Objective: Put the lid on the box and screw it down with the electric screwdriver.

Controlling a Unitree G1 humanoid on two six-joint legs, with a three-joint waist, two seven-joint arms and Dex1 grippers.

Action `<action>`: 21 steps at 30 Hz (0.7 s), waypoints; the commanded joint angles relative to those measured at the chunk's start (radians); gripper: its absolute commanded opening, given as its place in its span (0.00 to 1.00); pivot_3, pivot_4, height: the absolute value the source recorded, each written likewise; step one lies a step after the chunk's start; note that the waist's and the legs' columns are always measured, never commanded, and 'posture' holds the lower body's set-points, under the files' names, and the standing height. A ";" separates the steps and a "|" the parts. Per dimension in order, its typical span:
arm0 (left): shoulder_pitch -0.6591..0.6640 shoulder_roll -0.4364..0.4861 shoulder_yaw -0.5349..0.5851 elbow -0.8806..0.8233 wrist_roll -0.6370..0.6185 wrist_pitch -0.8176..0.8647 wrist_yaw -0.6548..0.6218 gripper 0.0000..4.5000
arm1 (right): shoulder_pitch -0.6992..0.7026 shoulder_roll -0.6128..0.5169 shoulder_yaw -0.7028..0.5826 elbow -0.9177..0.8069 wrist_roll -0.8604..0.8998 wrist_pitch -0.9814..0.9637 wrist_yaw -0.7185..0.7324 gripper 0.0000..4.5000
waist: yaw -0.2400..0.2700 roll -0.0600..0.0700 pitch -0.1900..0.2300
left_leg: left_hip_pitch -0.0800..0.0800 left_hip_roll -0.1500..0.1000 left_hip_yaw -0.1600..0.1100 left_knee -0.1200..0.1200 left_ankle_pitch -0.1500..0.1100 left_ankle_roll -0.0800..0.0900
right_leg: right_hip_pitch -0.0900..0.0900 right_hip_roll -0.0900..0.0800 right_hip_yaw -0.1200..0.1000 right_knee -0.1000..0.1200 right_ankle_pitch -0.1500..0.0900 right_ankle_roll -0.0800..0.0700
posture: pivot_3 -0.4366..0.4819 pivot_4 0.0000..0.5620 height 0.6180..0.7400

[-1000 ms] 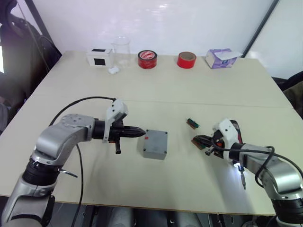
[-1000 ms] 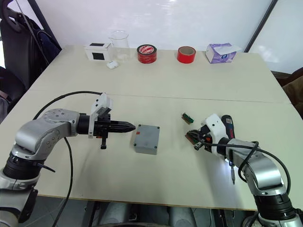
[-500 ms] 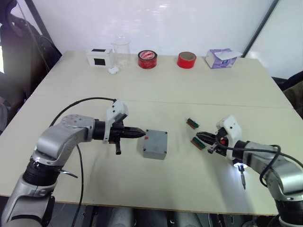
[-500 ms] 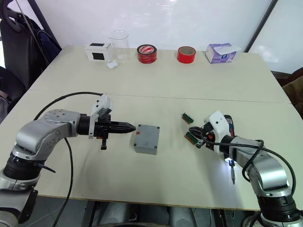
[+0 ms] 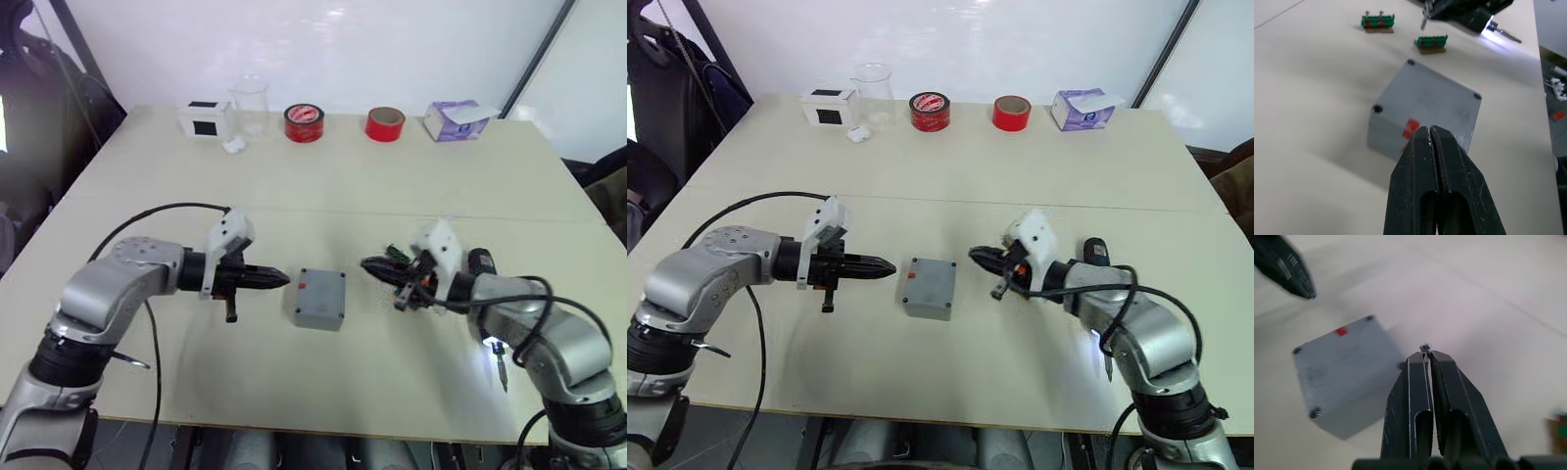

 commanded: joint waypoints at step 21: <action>0.013 -0.015 -0.002 -0.018 0.010 -0.052 0.029 0.00 | -0.023 0.038 0.097 0.045 -0.129 -0.087 -0.017 0.02 | -0.001 0.000 0.000 | 0.000 0.000 0.001 0.000 0.000 0.000 | 0.000 0.000 0.000 0.002 0.000 0.000 | 0.48 0.27 1.00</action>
